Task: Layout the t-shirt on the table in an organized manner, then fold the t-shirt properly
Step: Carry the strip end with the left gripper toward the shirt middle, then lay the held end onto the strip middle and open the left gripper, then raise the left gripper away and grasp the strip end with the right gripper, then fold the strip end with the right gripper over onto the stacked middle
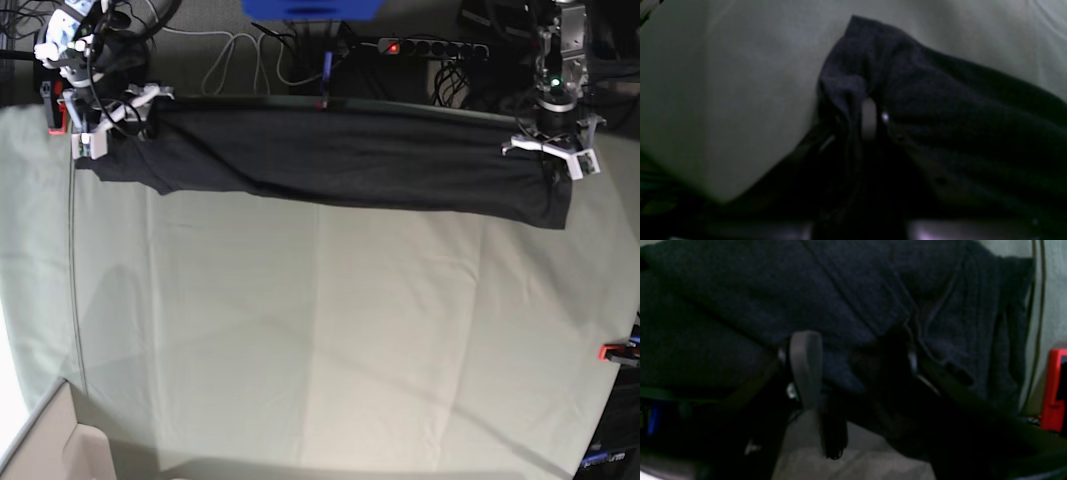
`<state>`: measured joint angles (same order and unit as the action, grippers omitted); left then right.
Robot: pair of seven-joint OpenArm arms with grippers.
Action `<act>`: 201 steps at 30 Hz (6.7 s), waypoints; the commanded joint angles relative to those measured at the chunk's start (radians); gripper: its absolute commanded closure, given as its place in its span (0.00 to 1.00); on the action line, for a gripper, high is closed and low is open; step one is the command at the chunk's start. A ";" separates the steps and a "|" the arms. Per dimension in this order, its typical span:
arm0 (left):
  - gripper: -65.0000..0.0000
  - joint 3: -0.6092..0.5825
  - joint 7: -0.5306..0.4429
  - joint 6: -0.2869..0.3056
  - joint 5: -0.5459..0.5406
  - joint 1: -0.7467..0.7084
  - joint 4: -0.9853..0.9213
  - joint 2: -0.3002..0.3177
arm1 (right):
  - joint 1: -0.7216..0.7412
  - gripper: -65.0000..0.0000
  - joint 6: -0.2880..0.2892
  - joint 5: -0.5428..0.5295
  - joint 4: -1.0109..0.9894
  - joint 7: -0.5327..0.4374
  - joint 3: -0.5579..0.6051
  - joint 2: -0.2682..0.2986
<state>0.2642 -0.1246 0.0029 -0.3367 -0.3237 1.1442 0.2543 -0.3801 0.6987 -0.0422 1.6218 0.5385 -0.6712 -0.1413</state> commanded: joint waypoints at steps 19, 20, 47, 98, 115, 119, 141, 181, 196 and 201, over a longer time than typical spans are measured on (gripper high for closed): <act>1.00 -0.354 -0.022 -0.005 0.109 -0.217 0.503 0.010 | -0.001 0.52 -0.001 -0.014 0.013 -0.014 -0.003 0.007; 1.00 -0.380 -0.024 -0.007 0.150 -0.216 0.503 0.009 | -0.001 0.52 -0.001 -0.014 0.013 -0.014 -0.003 0.007; 1.00 -0.635 -0.022 -0.007 0.658 -0.142 0.388 -0.214 | -0.007 0.52 -0.001 -0.014 0.013 -0.013 -0.003 0.007; 0.54 -0.710 0.191 -0.007 0.647 -0.107 0.616 -0.183 | -0.007 0.52 -0.001 -0.014 0.016 -0.011 -0.003 0.009; 0.54 -0.302 0.190 0.003 0.364 -0.133 0.561 -0.171 | 0.076 0.40 -0.001 -0.014 0.087 -0.001 -0.183 -0.014; 0.54 -0.293 0.190 0.003 0.322 -0.133 0.564 -0.132 | 0.108 0.40 -0.001 -0.014 0.033 -0.001 -0.229 -0.005; 0.54 -0.293 0.190 0.003 0.264 -0.147 0.563 -0.092 | 0.163 0.40 -0.001 -0.015 -0.232 -0.001 -0.270 0.047; 0.54 -0.130 0.191 0.003 0.259 -0.165 0.569 -0.094 | 0.082 1.00 -0.001 -0.015 0.176 -0.002 -0.042 -0.002; 0.54 -0.050 0.197 0.003 0.264 -0.193 0.515 -0.102 | -0.067 1.00 -0.001 -0.022 0.367 -0.013 0.183 -0.016; 0.54 0.007 0.197 0.003 0.259 -0.219 0.518 -0.102 | -0.096 1.00 -0.001 -0.023 0.371 -0.013 0.308 -0.016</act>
<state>0.2661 0.1028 0.0071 -0.0738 -0.5430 1.6436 0.1448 -0.4747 0.6941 -0.0467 1.9701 0.5503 -0.3618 -0.1589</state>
